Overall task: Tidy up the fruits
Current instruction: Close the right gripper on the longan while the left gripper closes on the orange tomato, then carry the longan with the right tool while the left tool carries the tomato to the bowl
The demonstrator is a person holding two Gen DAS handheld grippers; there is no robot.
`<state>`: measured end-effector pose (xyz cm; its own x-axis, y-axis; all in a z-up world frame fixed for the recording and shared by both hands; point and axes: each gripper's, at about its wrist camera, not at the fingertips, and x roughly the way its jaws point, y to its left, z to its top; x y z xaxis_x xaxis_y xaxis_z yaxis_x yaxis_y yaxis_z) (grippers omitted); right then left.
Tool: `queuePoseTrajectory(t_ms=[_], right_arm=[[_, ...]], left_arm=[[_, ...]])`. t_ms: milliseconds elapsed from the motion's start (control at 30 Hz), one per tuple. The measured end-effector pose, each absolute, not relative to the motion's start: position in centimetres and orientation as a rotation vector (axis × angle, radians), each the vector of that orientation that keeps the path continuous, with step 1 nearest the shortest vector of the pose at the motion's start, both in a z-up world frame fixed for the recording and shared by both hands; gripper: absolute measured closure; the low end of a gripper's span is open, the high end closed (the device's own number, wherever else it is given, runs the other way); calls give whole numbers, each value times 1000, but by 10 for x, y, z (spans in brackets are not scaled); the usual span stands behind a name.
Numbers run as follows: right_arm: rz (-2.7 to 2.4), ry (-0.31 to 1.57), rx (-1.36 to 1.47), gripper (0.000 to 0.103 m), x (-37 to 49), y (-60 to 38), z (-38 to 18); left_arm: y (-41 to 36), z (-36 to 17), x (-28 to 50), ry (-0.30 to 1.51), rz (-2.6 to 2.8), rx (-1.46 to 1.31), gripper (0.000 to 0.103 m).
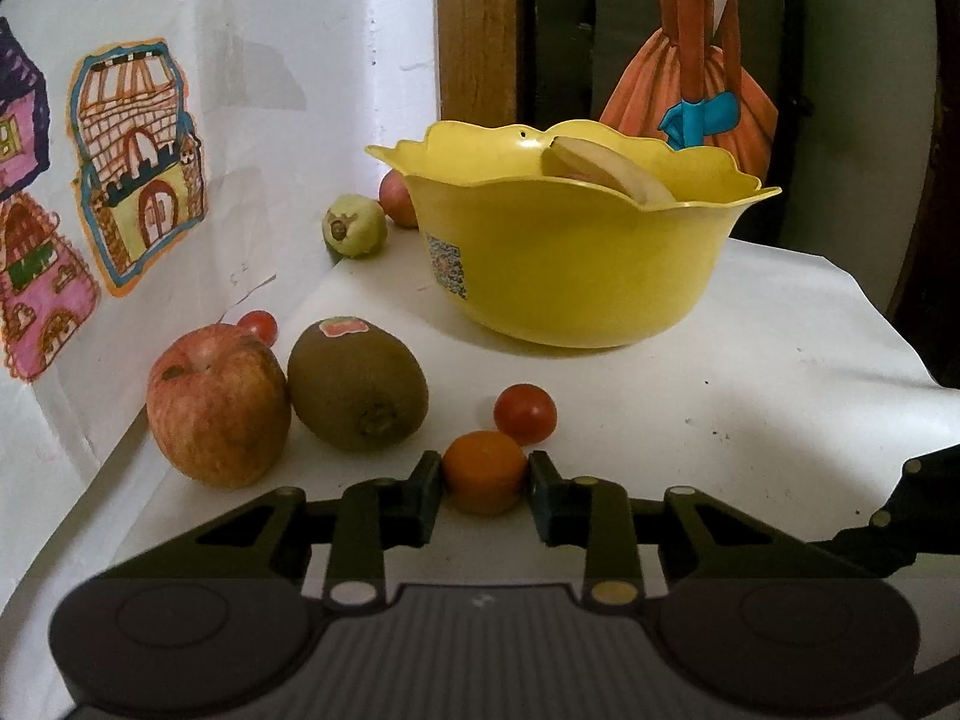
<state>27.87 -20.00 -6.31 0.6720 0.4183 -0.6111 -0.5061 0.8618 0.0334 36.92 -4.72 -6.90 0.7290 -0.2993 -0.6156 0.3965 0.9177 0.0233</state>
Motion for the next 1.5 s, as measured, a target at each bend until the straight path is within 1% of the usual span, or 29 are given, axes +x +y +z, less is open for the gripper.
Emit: queuePoseTrajectory(t_ms=[67, 100, 267, 500, 600, 767, 867, 1000, 1200, 1500], right_arm=[[525, 649, -145, 67, 279, -199, -63], [525, 648, -145, 70, 280, -199, -63], [529, 632, -123, 71, 278, -202, -61], [517, 573, -76, 71, 268, -213, -52], [498, 534, -57, 71, 267, -221, -39], [444, 435, -38, 71, 281, -237, -2], [396, 381, -26, 71, 297, -249, 16], [325, 355, -19, 71, 326, -263, 26], [264, 371, -23, 71, 362, -275, 24], [265, 385, -28, 71, 375, -273, 15]], left_arm=[[-47, -69, 368, 649, -383, 155, 70], [-47, -69, 367, 649, -384, 153, 70], [-45, -64, 361, 642, -383, 140, 70], [-44, -36, 346, 569, -379, 119, 70], [-44, -21, 341, 529, -376, 110, 70], [-51, 4, 342, 443, -363, 91, 70], [-56, 17, 352, 405, -347, 59, 70], [-62, 28, 374, 369, -341, -1, 70], [-76, 28, 400, 360, -352, -33, 70], [-87, 15, 415, 387, -360, -30, 70]])
